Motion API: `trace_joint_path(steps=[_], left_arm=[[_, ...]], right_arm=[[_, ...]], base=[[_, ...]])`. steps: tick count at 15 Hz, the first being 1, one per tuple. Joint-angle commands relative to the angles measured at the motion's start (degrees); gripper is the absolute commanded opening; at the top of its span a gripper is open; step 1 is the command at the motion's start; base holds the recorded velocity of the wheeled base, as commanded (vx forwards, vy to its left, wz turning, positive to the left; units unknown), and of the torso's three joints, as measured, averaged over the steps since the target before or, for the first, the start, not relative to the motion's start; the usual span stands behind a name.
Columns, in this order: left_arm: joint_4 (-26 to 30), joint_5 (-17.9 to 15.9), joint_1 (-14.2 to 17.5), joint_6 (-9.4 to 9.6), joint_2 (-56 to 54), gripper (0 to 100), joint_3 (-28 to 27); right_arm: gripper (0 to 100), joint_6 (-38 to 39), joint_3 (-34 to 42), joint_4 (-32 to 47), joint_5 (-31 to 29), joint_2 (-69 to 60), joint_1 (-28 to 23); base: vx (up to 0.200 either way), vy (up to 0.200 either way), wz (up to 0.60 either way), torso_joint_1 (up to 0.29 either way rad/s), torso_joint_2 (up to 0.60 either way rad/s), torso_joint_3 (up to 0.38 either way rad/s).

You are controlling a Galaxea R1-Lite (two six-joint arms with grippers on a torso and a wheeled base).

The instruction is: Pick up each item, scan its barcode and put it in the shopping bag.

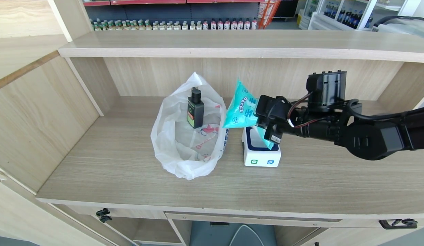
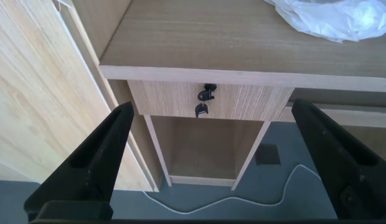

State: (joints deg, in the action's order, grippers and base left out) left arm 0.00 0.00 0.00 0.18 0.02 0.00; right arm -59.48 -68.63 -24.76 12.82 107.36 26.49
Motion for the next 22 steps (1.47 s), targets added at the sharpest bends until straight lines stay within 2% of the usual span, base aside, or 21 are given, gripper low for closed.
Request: trace_joint_path(steps=[1,6,7,10,12,13,14,15,16,19,22], left_arm=[[0.00,0.00,0.00,-0.01,-0.02,100,0.00],[0.00,0.00,0.00,-0.01,-0.02,100,0.00],[0.00,0.00,0.00,-0.01,-0.02,100,0.00],[0.00,0.00,0.00,-0.01,-0.02,100,0.00],[0.00,0.00,0.00,-0.01,-0.02,100,0.00],[0.00,0.00,0.00,-0.01,-0.02,100,0.00],[0.00,0.00,0.00,-0.01,-0.02,100,0.00],[0.00,0.00,0.00,-0.01,-0.02,100,0.00],[0.00,0.00,0.00,-0.01,-0.02,100,0.00],[0.00,0.00,0.00,-0.01,-0.02,100,0.00],[0.00,0.00,0.00,-0.01,-0.02,100,0.00]], right_arm=[[0,-0.02,0.08,0.06,0.53,0.22,-0.12],[0,1.91,-2.91,0.50,0.45,-1.19,0.32],[0,7.71,-6.43,2.00,0.18,-2.77,1.37],[0,25.82,-15.30,19.05,-3.51,-8.22,3.48],[0,42.43,-21.45,31.09,-10.89,-11.03,6.12],[0,46.21,-23.48,34.25,-13.00,-11.39,6.47],[0,52.45,-27.43,41.11,-20.12,-12.26,6.56],[0,53.68,-28.05,44.01,-24.69,-13.76,6.47],[0,53.41,-28.22,44.71,-25.74,-14.64,6.03],[0,52.45,-28.40,44.53,-25.66,-15.60,4.89],[0,49.46,-27.96,42.07,-25.66,-15.34,5.24]], base=[[0.000,0.000,0.00,0.000,0.00,0.000],[0.000,0.000,0.00,0.000,0.00,0.000],[0.000,0.000,0.00,0.000,0.00,0.000],[0.000,0.000,0.00,0.000,0.00,0.000],[0.000,0.000,0.00,0.000,0.00,0.000],[0.000,0.000,0.00,0.000,0.00,0.000],[0.000,0.000,0.00,0.000,0.00,0.000],[0.000,0.000,0.00,0.000,0.00,0.000],[0.000,0.000,0.00,0.000,0.00,0.000],[0.000,0.000,0.00,0.000,0.00,0.000],[0.000,0.000,0.60,0.001,0.00,0.006]])
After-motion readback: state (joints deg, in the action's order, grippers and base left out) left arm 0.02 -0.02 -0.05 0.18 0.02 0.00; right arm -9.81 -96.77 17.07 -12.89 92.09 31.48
